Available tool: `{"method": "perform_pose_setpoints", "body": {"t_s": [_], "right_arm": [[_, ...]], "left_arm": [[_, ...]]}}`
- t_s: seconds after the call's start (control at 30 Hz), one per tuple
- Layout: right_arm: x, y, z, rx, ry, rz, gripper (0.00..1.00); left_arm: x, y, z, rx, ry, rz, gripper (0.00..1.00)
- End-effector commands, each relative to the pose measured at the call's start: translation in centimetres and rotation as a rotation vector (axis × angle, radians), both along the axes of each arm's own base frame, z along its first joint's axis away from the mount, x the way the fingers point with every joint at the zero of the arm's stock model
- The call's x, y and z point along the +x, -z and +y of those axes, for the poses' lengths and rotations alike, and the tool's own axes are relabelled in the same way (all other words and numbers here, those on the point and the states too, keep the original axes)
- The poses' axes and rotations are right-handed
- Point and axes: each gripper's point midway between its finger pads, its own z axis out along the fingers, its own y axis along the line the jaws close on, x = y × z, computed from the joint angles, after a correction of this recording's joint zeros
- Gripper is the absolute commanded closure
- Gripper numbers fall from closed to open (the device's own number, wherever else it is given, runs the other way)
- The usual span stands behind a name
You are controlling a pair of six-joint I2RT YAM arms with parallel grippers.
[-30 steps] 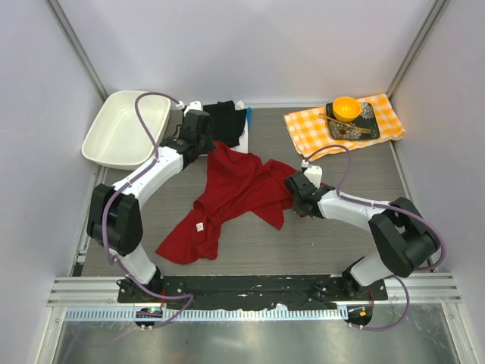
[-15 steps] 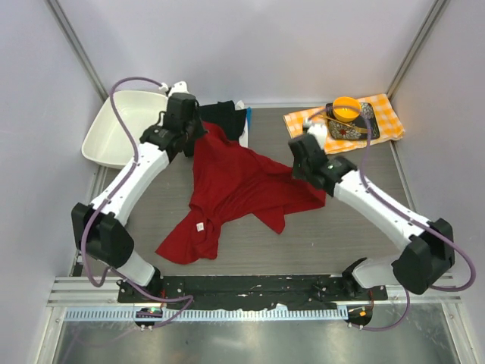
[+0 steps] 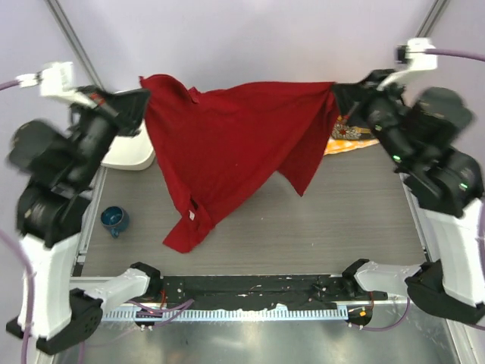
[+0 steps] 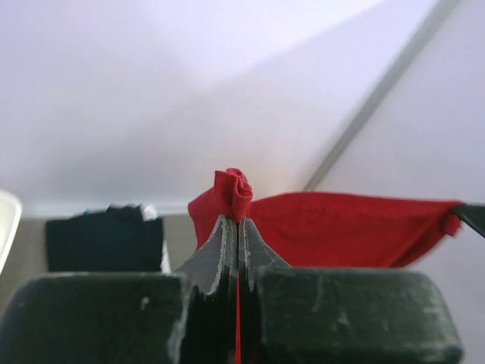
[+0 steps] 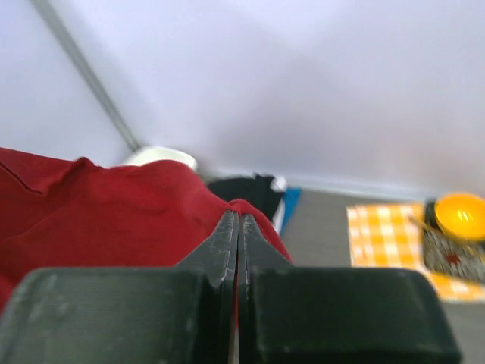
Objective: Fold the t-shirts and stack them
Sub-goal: Flatten the tshirt out
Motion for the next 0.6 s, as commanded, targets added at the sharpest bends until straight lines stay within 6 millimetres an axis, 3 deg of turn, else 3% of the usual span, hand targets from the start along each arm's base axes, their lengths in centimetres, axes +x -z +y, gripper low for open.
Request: {"method": "perform_pose_setpoints", "body": {"t_s": [0.0,0.13,0.23,0.33,0.37,0.47,0.57], "right_arm": [[-7.5,-7.6,-0.1,0.038,-0.242,-0.246,0.99],[-16.8,-12.5,-0.6,0.084,-0.505,-0.443,0.99],[-21.9,-14.8,-2.4,0.115,-0.579,-0.55,0.99],[-25.2,-16.6,-3.8,0.149,-0.586,-0.631,0.99],[-25.9,-17.2,-4.1,0.158,-0.581,-0.661,0.99],[-26.3,-17.7,-4.3,0.186,-0.563,-0.668,0.99],[-25.2,-17.4,-3.8,0.186,-0.545,-0.64,0.99]], "left_arm": [[-8.2,-5.4,-0.5,0.032,0.2,-0.212,0.99],[-14.8,-7.5,-0.3,0.022,0.334,-0.313,0.99],[-19.0,-9.1,0.1,-0.001,0.401,-0.387,1.0],[-22.4,-11.4,0.9,-0.04,0.437,-0.471,1.0],[-24.0,-12.4,1.3,-0.054,0.449,-0.512,1.0],[-25.6,-14.0,1.9,-0.076,0.454,-0.557,1.0],[-25.0,-14.2,1.7,-0.079,0.454,-0.545,1.0]]}}
